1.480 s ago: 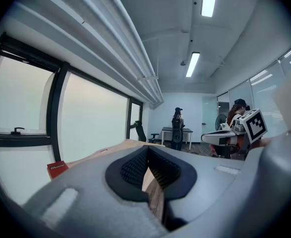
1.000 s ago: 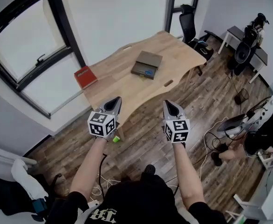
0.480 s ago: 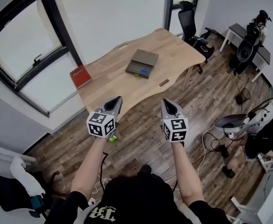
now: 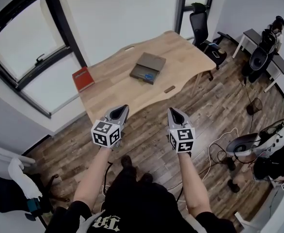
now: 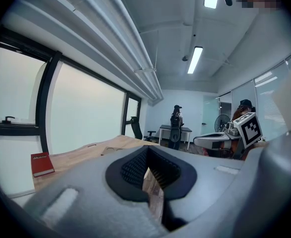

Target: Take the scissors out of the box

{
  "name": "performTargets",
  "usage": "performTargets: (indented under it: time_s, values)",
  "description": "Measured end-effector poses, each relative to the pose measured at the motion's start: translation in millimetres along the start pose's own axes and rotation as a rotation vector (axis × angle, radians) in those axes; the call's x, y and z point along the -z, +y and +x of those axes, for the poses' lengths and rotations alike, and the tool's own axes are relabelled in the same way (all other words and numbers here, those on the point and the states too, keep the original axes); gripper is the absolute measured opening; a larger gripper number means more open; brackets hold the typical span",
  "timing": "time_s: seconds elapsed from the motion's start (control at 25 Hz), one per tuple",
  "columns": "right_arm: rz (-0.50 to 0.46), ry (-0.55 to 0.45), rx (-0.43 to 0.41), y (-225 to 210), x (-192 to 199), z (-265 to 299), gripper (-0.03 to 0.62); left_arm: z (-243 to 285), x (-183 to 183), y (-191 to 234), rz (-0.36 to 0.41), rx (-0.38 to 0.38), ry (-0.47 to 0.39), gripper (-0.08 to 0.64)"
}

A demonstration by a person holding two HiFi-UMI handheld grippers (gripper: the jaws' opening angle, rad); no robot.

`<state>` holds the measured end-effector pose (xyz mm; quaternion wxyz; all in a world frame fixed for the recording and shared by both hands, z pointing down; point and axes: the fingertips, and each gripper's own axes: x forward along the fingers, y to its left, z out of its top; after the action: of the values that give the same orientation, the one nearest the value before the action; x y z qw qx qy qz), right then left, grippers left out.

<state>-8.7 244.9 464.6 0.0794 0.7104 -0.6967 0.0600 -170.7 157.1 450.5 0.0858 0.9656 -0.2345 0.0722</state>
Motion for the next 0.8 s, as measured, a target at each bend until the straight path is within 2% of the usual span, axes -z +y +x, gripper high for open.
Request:
performTargets:
  time_s: [0.24, 0.48, 0.8]
  values:
    - [0.007, 0.014, 0.003, -12.0, 6.6, 8.0, 0.005, 12.7, 5.8, 5.3, -0.012, 0.000, 0.007, 0.003]
    - [0.000, 0.030, 0.013, -23.0, 13.0, 20.0, 0.005, 36.4, 9.7, 9.0, -0.022, 0.040, 0.009, 0.003]
    - [-0.008, 0.043, 0.020, -37.4, 13.8, 64.2, 0.005, 76.0, 10.0, 41.1, -0.041, 0.058, 0.000, 0.003]
